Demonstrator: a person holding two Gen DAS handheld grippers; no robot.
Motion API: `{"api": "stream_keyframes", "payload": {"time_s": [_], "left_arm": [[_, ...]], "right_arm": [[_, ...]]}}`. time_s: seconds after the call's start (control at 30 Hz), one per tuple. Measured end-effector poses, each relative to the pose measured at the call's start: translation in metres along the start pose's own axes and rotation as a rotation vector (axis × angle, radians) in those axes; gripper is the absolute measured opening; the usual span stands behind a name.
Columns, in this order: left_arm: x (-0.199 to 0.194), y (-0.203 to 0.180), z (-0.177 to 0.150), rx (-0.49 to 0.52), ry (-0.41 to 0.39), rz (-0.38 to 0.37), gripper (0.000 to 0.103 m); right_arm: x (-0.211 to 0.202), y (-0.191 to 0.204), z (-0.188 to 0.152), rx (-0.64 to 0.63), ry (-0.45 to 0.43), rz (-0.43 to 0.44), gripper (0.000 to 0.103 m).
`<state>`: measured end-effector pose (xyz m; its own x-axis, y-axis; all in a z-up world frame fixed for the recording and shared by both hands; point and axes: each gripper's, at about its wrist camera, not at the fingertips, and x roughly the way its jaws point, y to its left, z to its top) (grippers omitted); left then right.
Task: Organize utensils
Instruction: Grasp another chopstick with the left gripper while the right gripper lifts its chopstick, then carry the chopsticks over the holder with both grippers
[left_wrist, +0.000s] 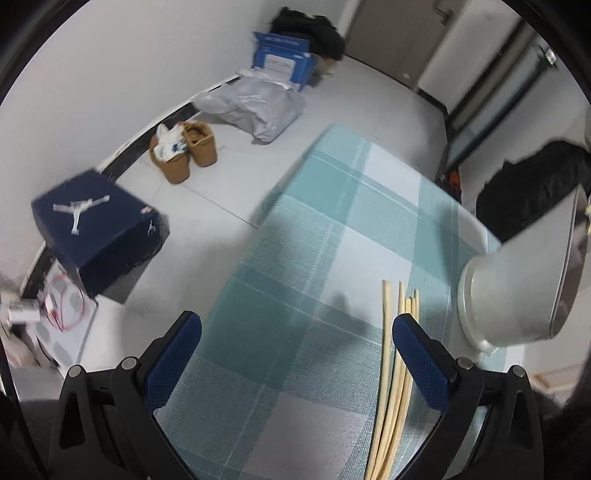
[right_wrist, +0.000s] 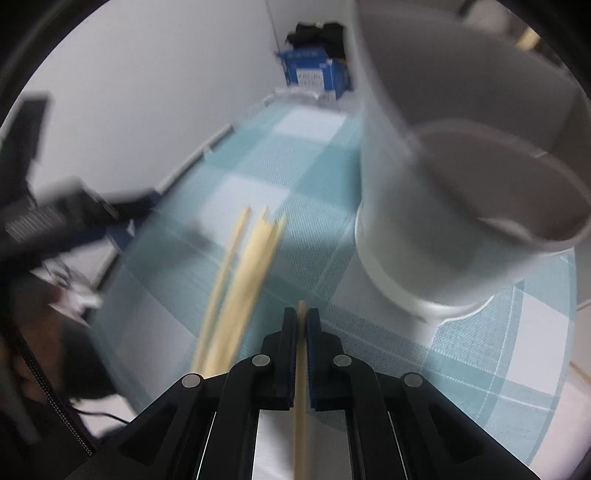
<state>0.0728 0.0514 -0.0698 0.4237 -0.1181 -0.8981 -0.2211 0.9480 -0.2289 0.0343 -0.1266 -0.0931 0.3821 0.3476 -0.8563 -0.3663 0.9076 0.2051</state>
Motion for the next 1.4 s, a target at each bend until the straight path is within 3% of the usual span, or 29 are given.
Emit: {"api": "stream_keyframes", "payload": {"time_s": [0.17,0.37,0.5,0.67,0.8,0.9,1.0,1.07,1.13,1.3,1.4], "left_arm": [[0.008,-0.025,-0.007,0.120,0.008,0.042,0.102],[0.022,-0.035,-0.007,0.155,0.053,0.102,0.101],[0.028,-0.040,-0.005,0.163,0.057,0.120,0.101],[0.042,-0.049,-0.005,0.208,0.093,0.209,0.097],[0.043,-0.050,0.000,0.173,0.098,0.185,0.089],[0.042,-0.056,0.002,0.182,0.081,0.178,0.077],[0.042,-0.066,0.003,0.195,0.068,0.166,0.054],[0.041,-0.072,0.003,0.212,0.072,0.146,0.019],[0.042,-0.080,0.003,0.227,0.103,0.110,0.004],[0.041,-0.074,0.009,0.154,0.104,0.033,0.003],[0.026,-0.073,0.013,0.120,0.037,0.001,0.003]], "right_arm": [[-0.050,-0.011,0.005,0.014,-0.161,0.070,0.004],[-0.081,-0.041,0.005,0.120,-0.304,0.144,0.004],[-0.093,-0.054,0.003,0.165,-0.338,0.177,0.004],[-0.111,-0.059,-0.007,0.151,-0.382,0.171,0.004],[-0.114,-0.064,-0.012,0.142,-0.407,0.166,0.004],[-0.117,-0.070,-0.009,0.145,-0.410,0.160,0.004],[-0.114,-0.079,-0.004,0.154,-0.412,0.165,0.004],[-0.115,-0.082,-0.004,0.159,-0.412,0.166,0.004],[-0.118,-0.083,-0.005,0.158,-0.412,0.166,0.004],[-0.118,-0.082,-0.006,0.149,-0.408,0.157,0.004],[-0.121,-0.081,-0.006,0.161,-0.412,0.147,0.004]]}}
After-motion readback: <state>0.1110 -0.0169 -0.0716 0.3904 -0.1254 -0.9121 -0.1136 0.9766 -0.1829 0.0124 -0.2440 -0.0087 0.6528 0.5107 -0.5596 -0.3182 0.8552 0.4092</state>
